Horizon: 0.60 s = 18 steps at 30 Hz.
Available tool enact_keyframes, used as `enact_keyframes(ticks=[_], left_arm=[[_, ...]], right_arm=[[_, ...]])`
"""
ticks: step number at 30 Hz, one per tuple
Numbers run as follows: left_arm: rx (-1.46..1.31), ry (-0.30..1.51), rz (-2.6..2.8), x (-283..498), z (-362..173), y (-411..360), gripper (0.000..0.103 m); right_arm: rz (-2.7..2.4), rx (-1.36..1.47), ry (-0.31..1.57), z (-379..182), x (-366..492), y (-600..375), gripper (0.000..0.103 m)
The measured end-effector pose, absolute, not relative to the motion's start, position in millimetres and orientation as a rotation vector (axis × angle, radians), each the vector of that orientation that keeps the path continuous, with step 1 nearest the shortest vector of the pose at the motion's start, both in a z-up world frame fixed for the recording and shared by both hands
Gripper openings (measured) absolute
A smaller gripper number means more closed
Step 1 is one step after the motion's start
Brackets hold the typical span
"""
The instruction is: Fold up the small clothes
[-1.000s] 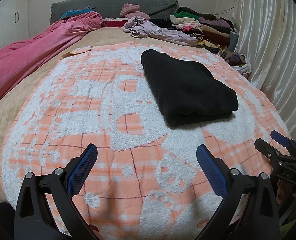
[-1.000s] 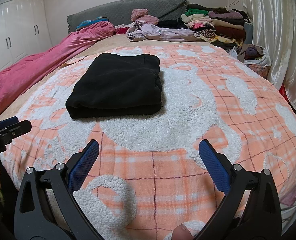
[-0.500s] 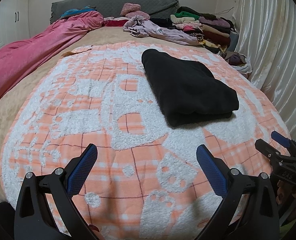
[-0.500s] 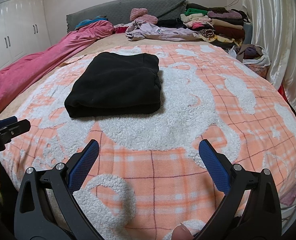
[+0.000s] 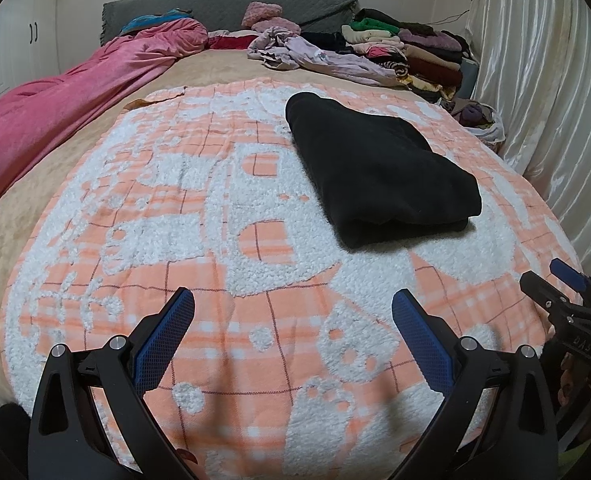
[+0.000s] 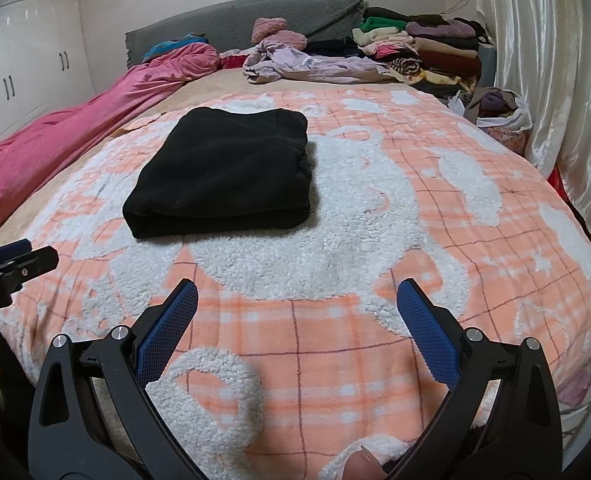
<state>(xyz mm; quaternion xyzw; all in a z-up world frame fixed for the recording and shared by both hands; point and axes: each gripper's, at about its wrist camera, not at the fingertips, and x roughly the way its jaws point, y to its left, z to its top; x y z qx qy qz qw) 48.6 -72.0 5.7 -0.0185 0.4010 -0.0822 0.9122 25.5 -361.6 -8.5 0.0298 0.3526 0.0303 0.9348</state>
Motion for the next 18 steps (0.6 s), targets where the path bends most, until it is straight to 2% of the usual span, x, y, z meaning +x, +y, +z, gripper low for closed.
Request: enact_keyframes(ticks=[8, 13, 18], left_arm=[[-0.072, 0.83, -0.171, 55, 6, -56, 0.099], [-0.158, 0.813, -0.038, 77, 14, 6, 0.099], [-0.177, 0.797, 0.221, 113, 16, 120, 0.099]], right_arm=[[-0.046, 0.11, 0.705, -1, 13, -391, 0.094], [-0.31, 0.198, 0.674, 6, -28, -490, 0.094], [-0.772, 0.297, 0.663, -9, -121, -641, 0.094]])
